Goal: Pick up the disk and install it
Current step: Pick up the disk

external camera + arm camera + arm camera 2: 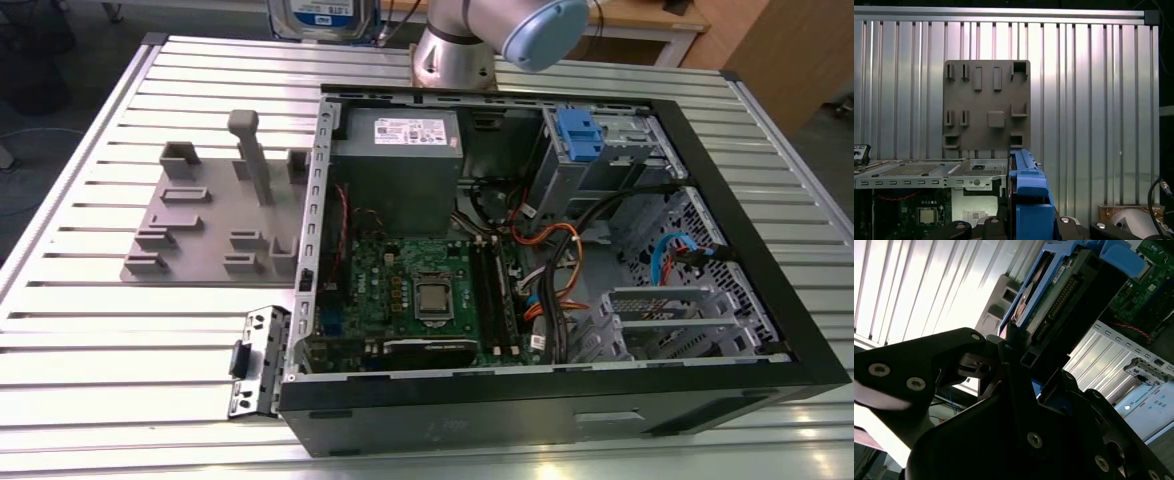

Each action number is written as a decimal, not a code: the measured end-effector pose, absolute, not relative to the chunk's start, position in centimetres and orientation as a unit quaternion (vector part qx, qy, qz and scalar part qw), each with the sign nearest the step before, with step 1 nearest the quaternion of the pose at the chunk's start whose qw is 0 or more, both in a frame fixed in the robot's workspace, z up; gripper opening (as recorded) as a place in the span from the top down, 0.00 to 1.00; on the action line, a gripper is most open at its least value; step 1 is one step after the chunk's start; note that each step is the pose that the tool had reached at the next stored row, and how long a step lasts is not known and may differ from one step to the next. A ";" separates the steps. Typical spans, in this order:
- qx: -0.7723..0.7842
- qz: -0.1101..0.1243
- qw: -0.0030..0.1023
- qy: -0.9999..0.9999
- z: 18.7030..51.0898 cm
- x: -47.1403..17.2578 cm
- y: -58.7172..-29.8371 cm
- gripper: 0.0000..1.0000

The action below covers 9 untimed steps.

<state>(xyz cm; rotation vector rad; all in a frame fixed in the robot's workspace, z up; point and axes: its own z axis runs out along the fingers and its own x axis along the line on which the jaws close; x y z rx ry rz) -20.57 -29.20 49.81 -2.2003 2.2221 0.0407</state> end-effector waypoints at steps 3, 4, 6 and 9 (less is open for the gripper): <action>-0.704 0.013 0.007 0.711 49.8 -20.0 -29.2 0.64; -0.704 0.013 0.007 0.711 49.8 -19.8 -29.2 0.64; -0.704 0.013 0.007 0.711 49.8 -19.4 -29.3 0.64; -0.703 0.014 0.007 0.711 49.8 -18.7 -29.3 0.64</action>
